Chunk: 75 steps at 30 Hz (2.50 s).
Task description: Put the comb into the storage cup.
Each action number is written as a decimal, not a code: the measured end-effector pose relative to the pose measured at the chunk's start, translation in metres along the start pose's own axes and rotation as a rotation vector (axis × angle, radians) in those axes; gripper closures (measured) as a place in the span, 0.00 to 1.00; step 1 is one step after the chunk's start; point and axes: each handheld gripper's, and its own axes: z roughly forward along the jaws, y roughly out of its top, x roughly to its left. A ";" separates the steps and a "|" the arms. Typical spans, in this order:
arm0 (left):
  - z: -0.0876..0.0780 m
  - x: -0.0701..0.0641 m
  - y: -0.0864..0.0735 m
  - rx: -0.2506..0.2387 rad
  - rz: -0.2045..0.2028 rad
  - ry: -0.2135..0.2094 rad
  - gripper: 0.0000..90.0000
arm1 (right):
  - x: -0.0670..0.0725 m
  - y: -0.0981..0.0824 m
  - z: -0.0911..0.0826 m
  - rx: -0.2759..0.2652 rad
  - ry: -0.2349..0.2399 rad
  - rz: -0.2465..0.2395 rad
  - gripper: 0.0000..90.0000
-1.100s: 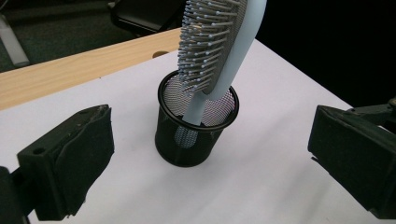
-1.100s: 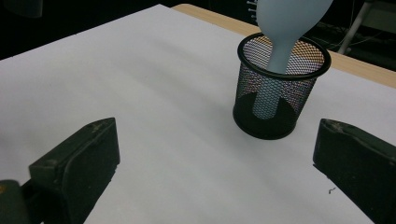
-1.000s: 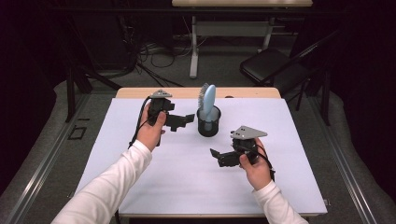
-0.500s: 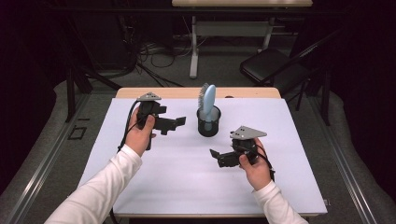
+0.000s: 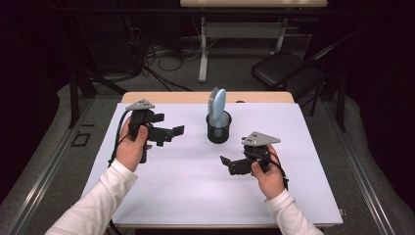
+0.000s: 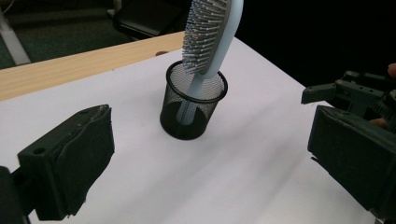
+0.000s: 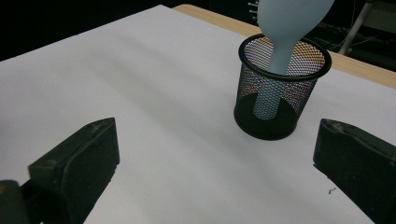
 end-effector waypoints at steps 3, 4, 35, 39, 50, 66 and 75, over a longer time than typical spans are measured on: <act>-0.004 0.001 -0.004 0.010 -0.009 0.000 0.01 | 0.000 0.000 0.000 0.002 0.002 0.002 0.00; -0.004 0.002 -0.005 0.017 -0.010 0.001 0.01 | 0.000 0.000 0.000 0.002 0.002 0.002 0.00; -0.025 0.012 -0.033 0.055 -0.018 0.054 0.01 | -0.002 0.000 -0.022 0.021 -0.040 0.002 0.00; -0.028 0.014 -0.042 0.049 -0.028 0.065 0.01 | -0.002 -0.003 -0.028 0.029 -0.052 -0.001 0.00; -0.032 0.017 -0.071 0.052 -0.013 0.089 0.01 | -0.007 -0.019 -0.041 0.042 -0.085 0.020 0.00; -0.030 0.026 -0.101 0.018 -0.080 0.081 0.02 | -0.012 -0.043 -0.050 0.045 -0.120 0.057 0.00; -0.025 0.028 -0.112 0.012 -0.051 0.090 0.02 | -0.015 -0.051 -0.050 0.026 -0.139 0.067 0.01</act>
